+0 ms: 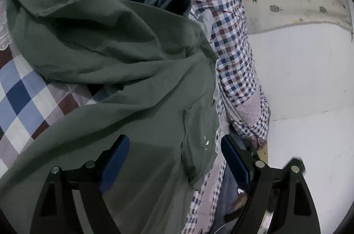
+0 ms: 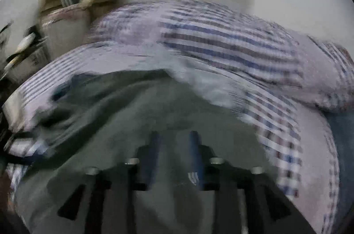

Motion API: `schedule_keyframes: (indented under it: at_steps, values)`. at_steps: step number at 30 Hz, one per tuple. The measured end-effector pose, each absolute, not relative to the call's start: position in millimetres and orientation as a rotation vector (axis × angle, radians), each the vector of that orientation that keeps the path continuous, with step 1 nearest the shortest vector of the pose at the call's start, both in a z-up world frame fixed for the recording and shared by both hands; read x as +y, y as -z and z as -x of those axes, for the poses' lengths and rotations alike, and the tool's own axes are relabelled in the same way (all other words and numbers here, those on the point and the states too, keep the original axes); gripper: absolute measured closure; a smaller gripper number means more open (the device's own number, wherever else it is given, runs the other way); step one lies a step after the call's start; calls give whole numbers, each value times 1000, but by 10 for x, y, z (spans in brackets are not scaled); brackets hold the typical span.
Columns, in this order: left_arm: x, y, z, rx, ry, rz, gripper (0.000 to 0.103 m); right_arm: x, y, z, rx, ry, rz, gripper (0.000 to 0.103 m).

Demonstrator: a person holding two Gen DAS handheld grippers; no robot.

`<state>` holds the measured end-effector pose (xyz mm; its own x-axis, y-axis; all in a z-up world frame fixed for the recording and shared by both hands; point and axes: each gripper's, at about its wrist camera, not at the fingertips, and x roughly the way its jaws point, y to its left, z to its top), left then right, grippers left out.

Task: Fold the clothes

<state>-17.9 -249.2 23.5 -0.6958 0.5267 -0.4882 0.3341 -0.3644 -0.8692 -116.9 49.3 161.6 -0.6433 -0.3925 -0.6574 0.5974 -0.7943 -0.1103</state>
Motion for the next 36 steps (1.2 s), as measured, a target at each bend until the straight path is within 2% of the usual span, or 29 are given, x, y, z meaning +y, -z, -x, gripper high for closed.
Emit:
schedule_keyframes:
  at_steps: [4, 12, 15, 16, 17, 18, 23, 28, 36]
  values:
    - [-2511, -220, 151, -1715, -2198, 1151, 16, 9, -1271, 786, 619, 2260, -809, 55]
    - [-2503, -199, 165, -1723, -2179, 1152, 16, -558, -645, 1064, 650, 2247, -930, 55]
    - [-2508, -179, 174, -1735, -2162, 1154, 16, -616, -554, 1166, 636, 2238, -950, 58]
    - [-2510, -180, 174, -1735, -2162, 1153, 16, -583, -558, 1213, 603, 2249, -964, 72]
    - [-2510, -179, 174, -1736, -2163, 1152, 16, -543, -565, 1261, 567, 2261, -977, 89]
    - [-2509, -179, 175, -1737, -2163, 1152, 16, -473, -587, 1318, 513, 2284, -993, 96]
    - [-2488, -161, 180, -1739, -2163, 1159, 16, 100, -833, 1463, 231, 2383, -1010, 98]
    - [-2493, -159, 182, -1734, -2163, 1161, 16, 1231, -1434, 1324, -158, 2537, -870, 98]
    - [-2425, -188, 191, -1699, -2177, 1151, 16, 2828, -2167, 811, -412, 2882, -676, 99]
